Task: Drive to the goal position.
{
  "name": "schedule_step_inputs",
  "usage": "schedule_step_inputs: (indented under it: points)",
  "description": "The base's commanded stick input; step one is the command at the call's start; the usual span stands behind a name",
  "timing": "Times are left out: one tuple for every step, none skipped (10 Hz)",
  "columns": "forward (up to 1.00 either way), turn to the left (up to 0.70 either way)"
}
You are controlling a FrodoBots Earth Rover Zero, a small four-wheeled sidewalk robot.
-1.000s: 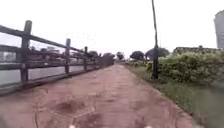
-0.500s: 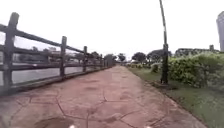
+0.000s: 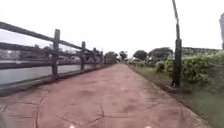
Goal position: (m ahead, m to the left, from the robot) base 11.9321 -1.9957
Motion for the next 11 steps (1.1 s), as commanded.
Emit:
schedule_step_inputs:
  points:
    - [1.00, 0.00]
    - [1.00, -0.17]
    - [1.00, -0.10]
    - [1.00, 0.02]
    - [1.00, -0.01]
    - [1.00, -0.12]
    - [1.00, -0.04]
    - [1.00, -0.03]
    - [1.00, -0.11]
    - [1.00, -0.18]
    - [1.00, -0.06]
